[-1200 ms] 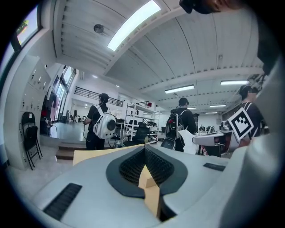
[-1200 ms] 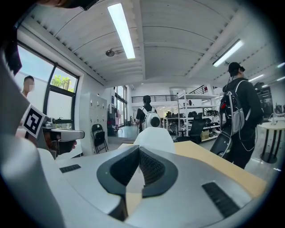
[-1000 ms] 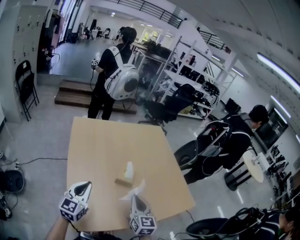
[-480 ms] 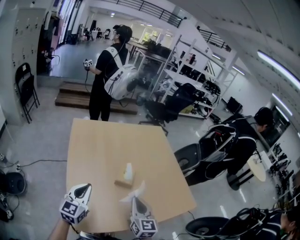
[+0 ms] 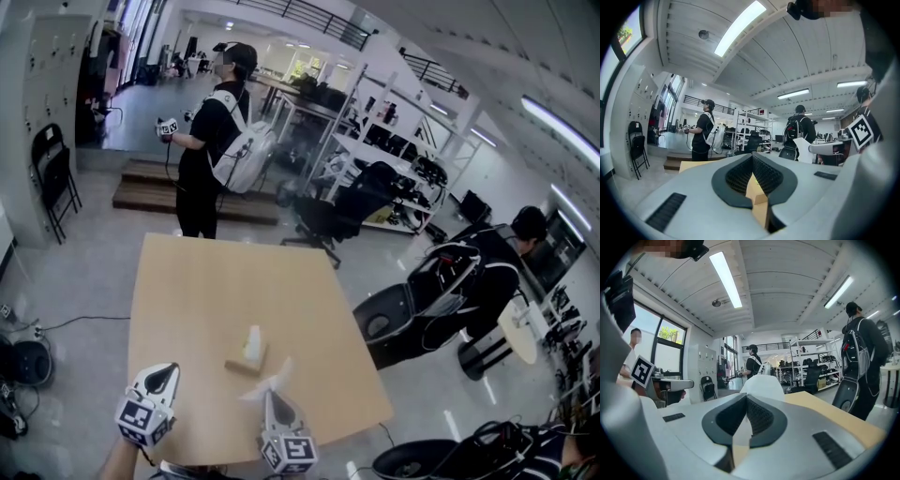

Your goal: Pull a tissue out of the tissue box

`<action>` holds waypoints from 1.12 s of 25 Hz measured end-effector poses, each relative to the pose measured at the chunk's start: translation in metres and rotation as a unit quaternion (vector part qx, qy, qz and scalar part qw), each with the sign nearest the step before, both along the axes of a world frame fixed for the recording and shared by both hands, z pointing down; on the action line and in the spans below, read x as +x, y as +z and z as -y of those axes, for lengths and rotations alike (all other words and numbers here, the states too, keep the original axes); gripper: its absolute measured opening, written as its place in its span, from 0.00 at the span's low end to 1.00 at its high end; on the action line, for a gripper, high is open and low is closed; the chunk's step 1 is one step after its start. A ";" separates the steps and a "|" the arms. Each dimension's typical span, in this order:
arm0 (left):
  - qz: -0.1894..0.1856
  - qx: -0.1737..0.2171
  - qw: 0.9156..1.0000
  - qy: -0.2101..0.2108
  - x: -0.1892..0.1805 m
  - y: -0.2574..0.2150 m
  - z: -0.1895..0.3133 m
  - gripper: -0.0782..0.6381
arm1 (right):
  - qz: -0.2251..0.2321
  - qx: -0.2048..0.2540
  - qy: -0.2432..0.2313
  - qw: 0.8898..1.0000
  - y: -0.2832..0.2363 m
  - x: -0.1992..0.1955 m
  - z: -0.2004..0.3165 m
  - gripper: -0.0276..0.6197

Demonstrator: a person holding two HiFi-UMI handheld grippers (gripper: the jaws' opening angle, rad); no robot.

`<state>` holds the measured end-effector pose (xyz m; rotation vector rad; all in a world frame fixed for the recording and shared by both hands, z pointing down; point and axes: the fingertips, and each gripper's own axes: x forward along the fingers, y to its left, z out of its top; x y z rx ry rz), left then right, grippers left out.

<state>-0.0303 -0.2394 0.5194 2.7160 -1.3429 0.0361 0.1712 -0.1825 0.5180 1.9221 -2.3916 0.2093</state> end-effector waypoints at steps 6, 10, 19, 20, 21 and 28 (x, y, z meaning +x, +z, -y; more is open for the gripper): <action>0.003 -0.007 1.000 -0.002 0.002 -0.002 0.001 0.12 | 0.014 -0.005 0.004 1.000 -0.003 0.003 0.003 0.06; 0.003 -0.008 1.000 -0.005 0.002 0.002 0.005 0.12 | 0.011 -0.003 0.000 1.000 0.001 0.005 0.006 0.06; 0.007 -0.010 1.000 -0.009 0.004 0.003 0.011 0.12 | 0.013 -0.003 -0.006 1.000 0.002 0.005 0.014 0.06; 0.009 -0.010 1.000 -0.009 0.005 0.002 0.011 0.12 | 0.014 -0.003 -0.005 1.000 0.001 0.006 0.014 0.06; 0.010 -0.011 1.000 -0.008 0.007 0.000 0.011 0.12 | 0.014 -0.003 -0.005 1.000 0.001 0.007 0.015 0.06; 0.011 -0.011 1.000 -0.008 0.003 0.007 0.014 0.12 | 0.014 -0.005 -0.005 1.000 0.002 0.006 0.018 0.06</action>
